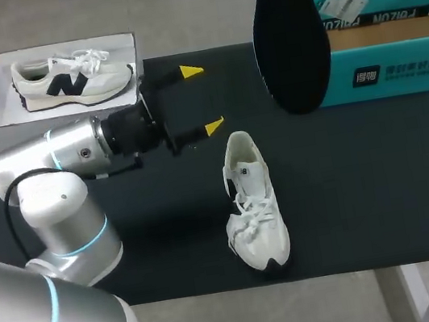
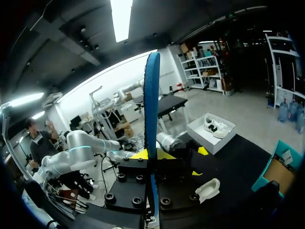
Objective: Take the shoe out of the shoebox, open the shoe tongue, remove and reinsert the insole, then place the shoe into the shoebox
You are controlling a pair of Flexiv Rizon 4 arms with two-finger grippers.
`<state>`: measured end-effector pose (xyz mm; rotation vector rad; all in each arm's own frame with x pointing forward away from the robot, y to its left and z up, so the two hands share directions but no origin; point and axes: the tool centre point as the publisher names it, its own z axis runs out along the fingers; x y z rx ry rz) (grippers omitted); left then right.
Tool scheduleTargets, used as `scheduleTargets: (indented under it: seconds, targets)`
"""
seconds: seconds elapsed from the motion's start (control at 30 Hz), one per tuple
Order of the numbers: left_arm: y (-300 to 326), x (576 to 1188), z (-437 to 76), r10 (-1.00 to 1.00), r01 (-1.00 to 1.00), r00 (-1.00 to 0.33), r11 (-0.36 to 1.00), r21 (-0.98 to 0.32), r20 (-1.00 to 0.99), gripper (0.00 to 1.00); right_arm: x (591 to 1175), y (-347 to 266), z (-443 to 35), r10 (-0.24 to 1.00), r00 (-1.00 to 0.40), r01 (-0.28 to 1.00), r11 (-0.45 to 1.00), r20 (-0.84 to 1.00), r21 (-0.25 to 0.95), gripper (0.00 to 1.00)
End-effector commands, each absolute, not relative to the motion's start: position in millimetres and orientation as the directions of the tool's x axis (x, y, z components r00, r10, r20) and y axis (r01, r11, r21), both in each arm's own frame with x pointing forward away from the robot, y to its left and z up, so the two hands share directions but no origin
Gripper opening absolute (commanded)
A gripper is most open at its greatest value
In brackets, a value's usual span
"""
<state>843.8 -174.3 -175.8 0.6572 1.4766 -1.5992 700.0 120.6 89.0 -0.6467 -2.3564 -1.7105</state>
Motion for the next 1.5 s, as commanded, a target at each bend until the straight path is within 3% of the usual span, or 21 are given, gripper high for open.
scheduleTargets:
  seconds: [0.03,0.53,1.5]
  targets:
    - [-167,854,-170,-0.055,0.869,-0.494,0.0,-0.494,-0.868,1.0,703,123,89,0.249,-0.894,0.432,0.256,0.373,0.865,0.0]
    - [-191,849,-158,0.203,0.906,-0.396,-0.071,-0.416,-0.896,1.0,703,123,89,0.249,-0.894,0.432,0.256,0.373,0.865,0.0]
    - [-194,846,-157,0.177,0.897,-0.424,-0.053,-0.439,-0.888,1.0,703,123,89,0.249,-0.894,0.432,0.256,0.373,0.865,0.0]
